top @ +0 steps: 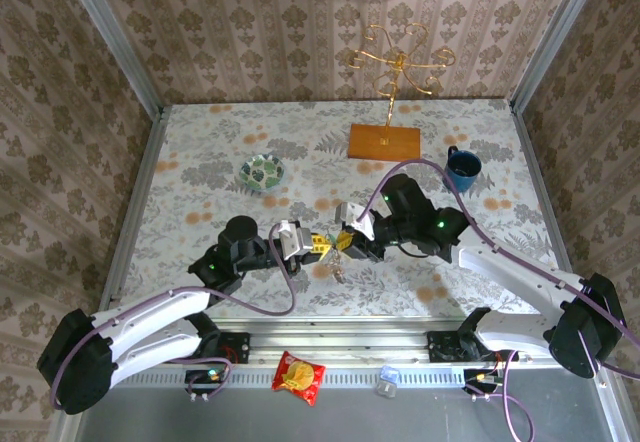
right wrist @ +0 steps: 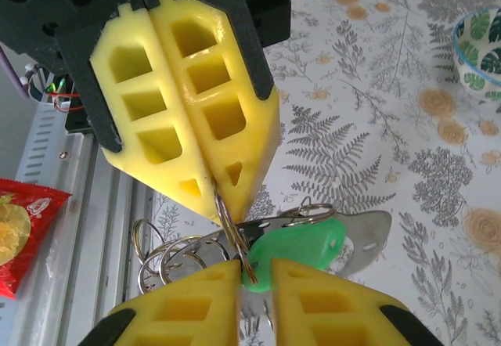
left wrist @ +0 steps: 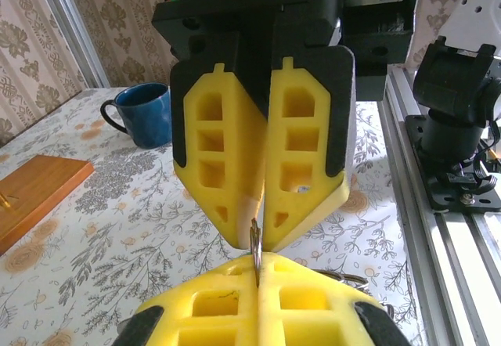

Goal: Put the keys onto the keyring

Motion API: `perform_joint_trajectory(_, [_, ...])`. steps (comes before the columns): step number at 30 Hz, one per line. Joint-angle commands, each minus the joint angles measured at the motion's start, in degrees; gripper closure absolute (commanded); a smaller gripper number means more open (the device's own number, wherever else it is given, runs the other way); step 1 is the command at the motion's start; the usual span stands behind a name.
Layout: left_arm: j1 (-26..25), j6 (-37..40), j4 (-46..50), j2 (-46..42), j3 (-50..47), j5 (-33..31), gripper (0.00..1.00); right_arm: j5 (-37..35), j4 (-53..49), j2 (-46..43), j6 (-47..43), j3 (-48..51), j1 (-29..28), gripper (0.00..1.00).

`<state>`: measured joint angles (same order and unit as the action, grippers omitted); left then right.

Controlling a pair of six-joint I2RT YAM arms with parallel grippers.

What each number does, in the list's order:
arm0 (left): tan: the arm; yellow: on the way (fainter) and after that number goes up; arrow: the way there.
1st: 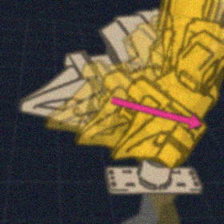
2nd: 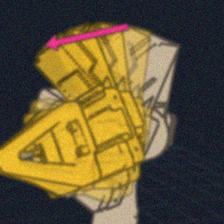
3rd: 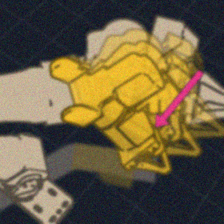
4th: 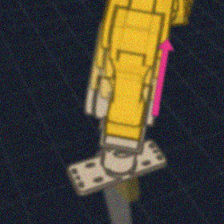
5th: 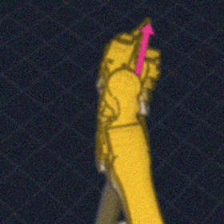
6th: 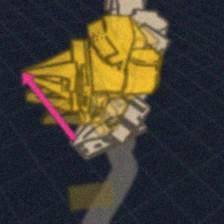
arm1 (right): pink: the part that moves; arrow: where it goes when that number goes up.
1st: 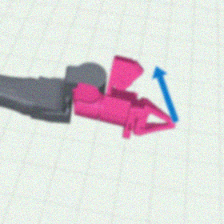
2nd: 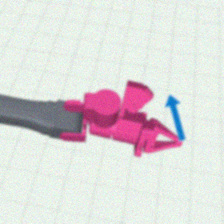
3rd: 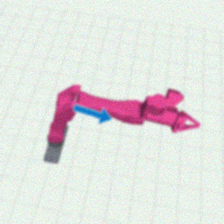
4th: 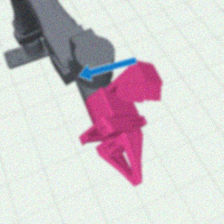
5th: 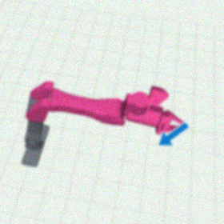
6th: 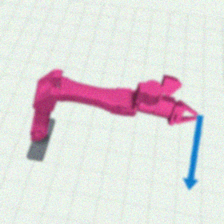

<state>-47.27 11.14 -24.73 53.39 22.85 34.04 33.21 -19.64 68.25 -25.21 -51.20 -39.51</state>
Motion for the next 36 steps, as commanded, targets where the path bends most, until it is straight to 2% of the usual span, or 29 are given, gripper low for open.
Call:
perform_joint_trajectory(1, [-0.28, -0.67, -3.62, -0.31, 0.09, 1.19, 1.00, 1.68, -0.44, -0.51, 0.34, -0.04, 0.56, 0.88])
perform_joint_trajectory(8, [-0.44, -2.38, -8.71, 1.08, -0.45, 1.50, 1.00, 3.27, -3.31, 2.85, -0.36, -0.63, 1.15, 1.00])
perform_joint_trajectory(12, [-0.53, -2.27, -9.20, 1.94, -0.59, 1.37, 1.00, 7.08, -6.02, 5.96, -0.48, -3.62, 1.11, 1.00])
perform_joint_trajectory(13, [-0.52, -2.11, -9.11, 1.99, -0.72, 1.38, 1.00, 6.93, -5.14, 5.82, -0.16, -3.39, 1.12, 0.99])
perform_joint_trajectory(18, [-0.49, -1.69, -8.58, 1.72, -1.35, 1.13, 1.00, 3.79, 0.04, 1.77, 0.04, -0.02, 1.30, 0.77])
perform_joint_trajectory(20, [-0.53, -1.98, -9.19, 1.72, -1.71, 1.03, 1.00, 2.96, 1.42, 0.05, -0.36, 1.54, 1.27, 0.73])
perform_joint_trajectory(29, [-0.71, -5.11, -16.73, 4.03, -2.90, 0.59, 1.00, 3.79, 6.78, -0.20, 2.47, 3.55, 1.27, 0.73])
perform_joint_trajectory(36, [-0.72, -6.26, -19.92, 5.75, -3.23, 0.59, 1.00, 4.61, 10.18, 0.45, 4.12, 3.82, 1.34, 0.79])
